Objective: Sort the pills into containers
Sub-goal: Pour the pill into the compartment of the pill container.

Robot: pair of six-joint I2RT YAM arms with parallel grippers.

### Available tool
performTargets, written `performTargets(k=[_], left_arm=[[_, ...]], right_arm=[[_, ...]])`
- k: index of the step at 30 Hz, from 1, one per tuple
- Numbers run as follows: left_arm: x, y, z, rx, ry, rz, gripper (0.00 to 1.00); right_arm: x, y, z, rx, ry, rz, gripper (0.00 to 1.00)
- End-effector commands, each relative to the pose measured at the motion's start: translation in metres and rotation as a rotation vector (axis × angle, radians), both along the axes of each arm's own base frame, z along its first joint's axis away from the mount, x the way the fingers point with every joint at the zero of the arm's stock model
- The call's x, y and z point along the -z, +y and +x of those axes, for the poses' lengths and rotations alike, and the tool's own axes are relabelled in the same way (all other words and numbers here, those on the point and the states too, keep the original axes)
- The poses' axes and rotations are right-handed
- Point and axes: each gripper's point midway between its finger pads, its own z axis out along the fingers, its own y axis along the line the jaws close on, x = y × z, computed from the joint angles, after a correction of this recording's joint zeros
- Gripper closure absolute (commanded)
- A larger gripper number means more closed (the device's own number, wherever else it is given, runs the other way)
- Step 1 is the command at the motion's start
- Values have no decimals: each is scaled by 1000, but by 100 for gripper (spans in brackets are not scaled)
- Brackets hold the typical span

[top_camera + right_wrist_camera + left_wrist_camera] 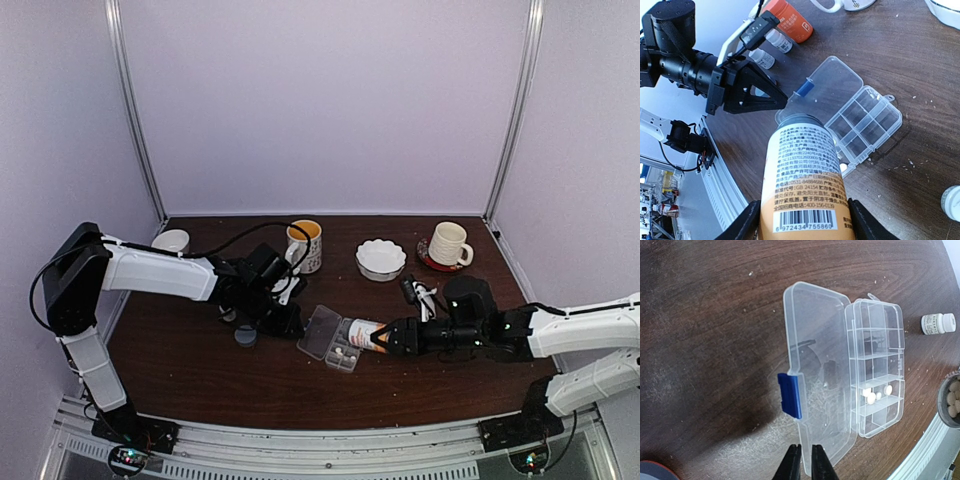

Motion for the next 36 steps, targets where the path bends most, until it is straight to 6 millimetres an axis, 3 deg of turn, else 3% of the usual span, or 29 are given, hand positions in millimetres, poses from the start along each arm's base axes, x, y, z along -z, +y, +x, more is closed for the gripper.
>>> performTargets(k=[1,3,5,14,20,23,25,31,33,36], left_arm=[[-4,-7,4,18,-19,-17,88],[-4,-8,5,20,-19,-18,88],[-4,-8,5,20,-20,-18,88],[-4,-8,5,20,-19,-19,88],[-3,-7,4,17,-17,-15,88],[-3,-6,4,18,-17,-14,88],[-3,-6,4,18,-17,-14,88],[-4,-7,4,18,-19,-16,88],[-5,-8,5,19,-20,-19,88],[-5,-8,5,19,-20,-20,88]], right_arm=[[36,-3,-7,-9,80,-50,100],[54,-4,-10,-20,124,-108,100],[57,-6,-10,-16,126,-130,100],[29,-3,-1,-5,58,-109,100],[-6,4,2,-16,3,-22,100],[-12,3,0,-9,-10,18,100],[-5,1,-2,-2,4,28,100],[50,-10,-8,-3,128,-166,100],[54,-13,-8,-3,130,-195,100],[41,-11,-6,2,103,-167,100]])
